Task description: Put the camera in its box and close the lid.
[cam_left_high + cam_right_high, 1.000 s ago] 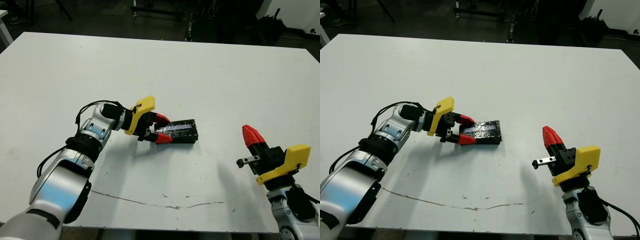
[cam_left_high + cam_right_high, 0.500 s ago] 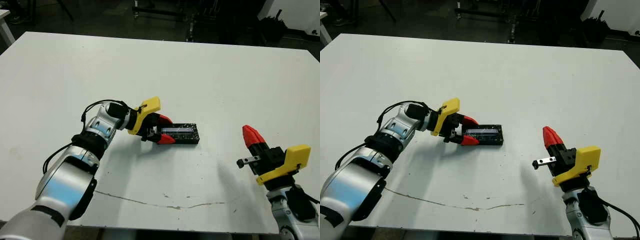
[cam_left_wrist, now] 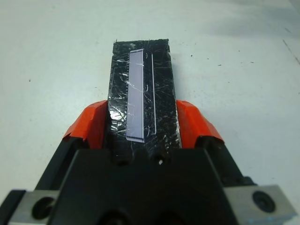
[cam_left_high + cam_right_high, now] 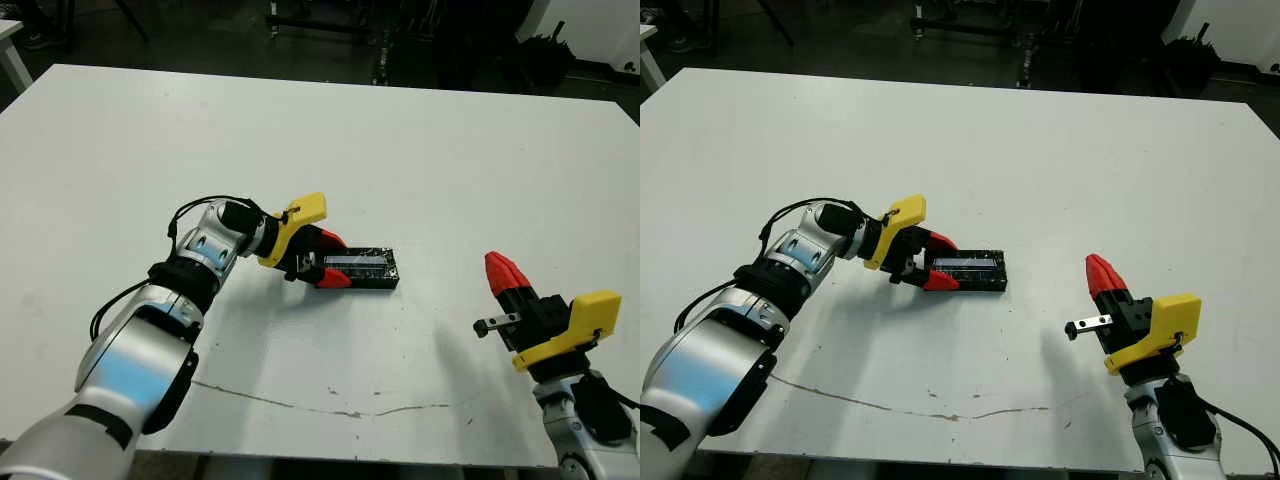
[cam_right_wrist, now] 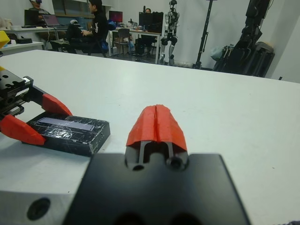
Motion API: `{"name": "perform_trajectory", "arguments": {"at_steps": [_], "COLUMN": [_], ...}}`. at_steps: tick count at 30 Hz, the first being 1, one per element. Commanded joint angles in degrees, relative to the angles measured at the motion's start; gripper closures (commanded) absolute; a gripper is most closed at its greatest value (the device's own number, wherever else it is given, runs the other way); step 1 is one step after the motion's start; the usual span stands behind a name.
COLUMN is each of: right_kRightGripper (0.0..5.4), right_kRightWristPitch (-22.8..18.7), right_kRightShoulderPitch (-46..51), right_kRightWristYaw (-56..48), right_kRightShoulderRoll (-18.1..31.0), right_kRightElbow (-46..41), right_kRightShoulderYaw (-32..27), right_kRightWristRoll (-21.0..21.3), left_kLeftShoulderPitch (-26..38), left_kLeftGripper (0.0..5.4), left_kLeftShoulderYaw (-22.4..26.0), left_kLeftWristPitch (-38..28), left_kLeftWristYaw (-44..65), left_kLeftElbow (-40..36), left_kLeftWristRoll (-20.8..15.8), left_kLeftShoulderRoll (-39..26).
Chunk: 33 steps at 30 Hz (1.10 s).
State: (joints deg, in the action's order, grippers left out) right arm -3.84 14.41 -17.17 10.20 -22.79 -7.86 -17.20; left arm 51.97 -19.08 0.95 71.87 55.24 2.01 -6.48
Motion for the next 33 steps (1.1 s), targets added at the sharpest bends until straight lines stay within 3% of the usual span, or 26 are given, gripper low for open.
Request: {"name": "perform_trajectory", "arguments": {"at_steps": [1, 11, 15, 19, 27, 33], "right_kRightGripper": [5.40, 5.40, 5.40, 5.40, 5.40, 5.40], "right_kRightWristPitch": [-0.4, 0.1, 0.2, -0.3, 0.2, 0.0], "right_kRightShoulderPitch": [0.3, 0.2, 0.2, 0.2, 0.1, 0.0], "right_kRightWristYaw": [0.2, -0.4, -0.5, -0.2, -0.5, -0.5], "right_kRightShoulderRoll": [0.2, 0.4, 0.5, 0.5, 0.4, 0.6], "right_kRightElbow": [-0.1, 0.4, 0.3, 0.0, 0.3, 0.2], "right_kRightShoulderYaw": [-0.3, -0.4, -0.3, -0.3, -0.3, -0.2], "right_kRightWristRoll": [-0.4, -0.7, -0.4, -0.3, -0.4, -0.2], "left_kLeftShoulderPitch": [-2.8, -5.1, -7.0, -8.7, -13.7, -15.8], "left_kLeftGripper": [2.25, 2.25, 1.64, 1.10, 0.01, 0.01], "left_kLeftShoulderYaw": [-1.9, -2.3, -2.9, -2.2, 3.3, 9.7], "left_kLeftWristPitch": [4.1, 4.7, -1.5, -0.4, 9.8, 11.1], "left_kLeftWristYaw": [0.8, -0.5, -2.1, -1.8, -1.6, -3.4], "left_kLeftElbow": [2.5, 1.7, -3.9, -10.4, -27.3, -36.6], "left_kLeftWristRoll": [2.1, 2.9, 3.6, 2.1, -4.7, -9.7], "left_kLeftShoulderRoll": [0.9, -0.2, -2.2, -4.5, -10.4, -15.9]}}
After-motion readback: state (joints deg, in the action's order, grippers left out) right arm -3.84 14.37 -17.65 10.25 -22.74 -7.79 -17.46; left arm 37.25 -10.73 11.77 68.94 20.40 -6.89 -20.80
